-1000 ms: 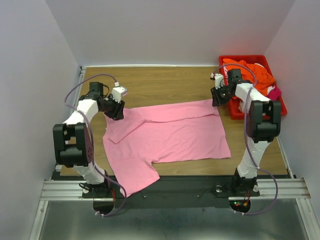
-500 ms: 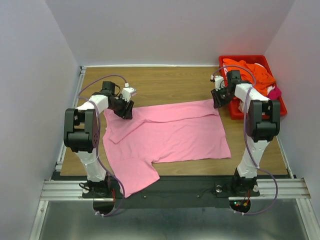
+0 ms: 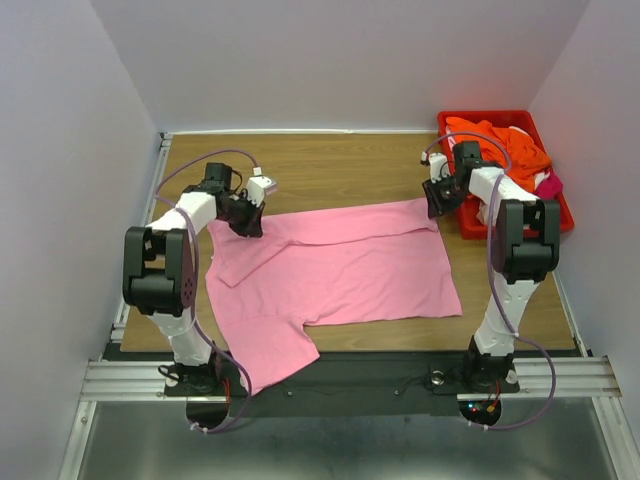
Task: Fold and stack the t-shirts
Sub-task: Fold the tshirt
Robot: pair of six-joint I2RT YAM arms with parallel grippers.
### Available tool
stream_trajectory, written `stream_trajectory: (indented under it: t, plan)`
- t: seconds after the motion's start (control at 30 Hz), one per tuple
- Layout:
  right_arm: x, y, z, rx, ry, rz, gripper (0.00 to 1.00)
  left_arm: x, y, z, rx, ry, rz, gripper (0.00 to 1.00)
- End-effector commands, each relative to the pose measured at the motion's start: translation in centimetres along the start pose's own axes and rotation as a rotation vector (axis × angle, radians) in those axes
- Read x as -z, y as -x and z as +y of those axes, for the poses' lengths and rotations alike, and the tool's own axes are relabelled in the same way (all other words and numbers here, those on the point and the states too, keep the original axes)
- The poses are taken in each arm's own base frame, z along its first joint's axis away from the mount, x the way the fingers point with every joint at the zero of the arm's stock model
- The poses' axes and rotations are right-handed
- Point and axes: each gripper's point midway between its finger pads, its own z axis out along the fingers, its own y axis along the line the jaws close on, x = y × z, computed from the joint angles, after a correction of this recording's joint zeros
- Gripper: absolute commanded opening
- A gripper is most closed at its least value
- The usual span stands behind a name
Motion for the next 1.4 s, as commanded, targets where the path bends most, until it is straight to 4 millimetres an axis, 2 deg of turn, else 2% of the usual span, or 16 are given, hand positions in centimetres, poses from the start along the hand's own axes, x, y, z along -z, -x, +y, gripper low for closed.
stream_trajectory:
  t: [0.0,0.17,0.23,0.27,0.37,0.47,0.57,0.63,0.67,0.77,0.87,1.0,1.17,1.37]
  plan:
    - [0.6,1.5,-0.1,0.022,-0.014,-0.025,0.35,2.8,0.9,-4.6,-0.103,-0.077,-0.037,0.0]
    - [0.7,1.6,-0.2,0.025,-0.015,-0.027,0.35,2.8,-1.0,-7.8,-0.138,-0.119,0.006,0.0]
    - [0.7,1.7,-0.2,0.026,-0.018,-0.029,0.35,2.0,-2.2,-9.5,-0.161,-0.156,0.045,0.19]
    - [0.8,1.8,-0.3,0.027,-0.019,-0.03,0.35,2.0,-2.6,-10.1,-0.167,-0.175,0.06,0.32]
    - [0.9,2.2,-0.4,0.03,-0.024,-0.037,0.35,2.0,-4.2,-12.6,-0.239,-0.249,0.11,0.38]
    - [1.1,2.9,-0.8,0.034,-0.034,-0.048,0.36,2.6,-5.1,-13.3,-0.299,-0.285,0.158,0.38]
    - [1.4,3.7,-0.9,0.032,-0.035,-0.066,0.35,3.6,-5.6,-13.1,-0.31,-0.305,0.194,0.39]
    - [1.4,4.1,-1.1,0.027,-0.034,-0.073,0.36,4.2,-3.9,-12.5,-0.303,-0.291,0.149,0.39]
    - [1.5,4.2,-1.0,0.025,-0.034,-0.076,0.36,4.4,-3.0,-11.9,-0.296,-0.27,0.116,0.39]
    - [1.4,4.6,-1.0,0.022,-0.026,-0.08,0.36,4.8,-0.8,-9.1,-0.243,-0.164,0.038,0.48]
    - [1.3,4.4,-0.7,0.017,-0.015,-0.075,0.36,4.1,-0.6,-7.3,-0.239,-0.079,0.039,0.54]
    - [1.3,3.8,-0.3,0.013,-0.002,-0.065,0.36,3.3,-1.2,-7.6,-0.27,-0.084,0.068,0.54]
    - [1.1,3.5,-0.2,0.008,0.003,-0.058,0.36,2.3,-0.6,-8.0,-0.294,-0.024,0.067,0.54]
    - [0.9,3.5,-0.3,0.006,0.004,-0.056,0.35,0.8,-1.5,-8.6,-0.316,0.01,0.118,0.54]
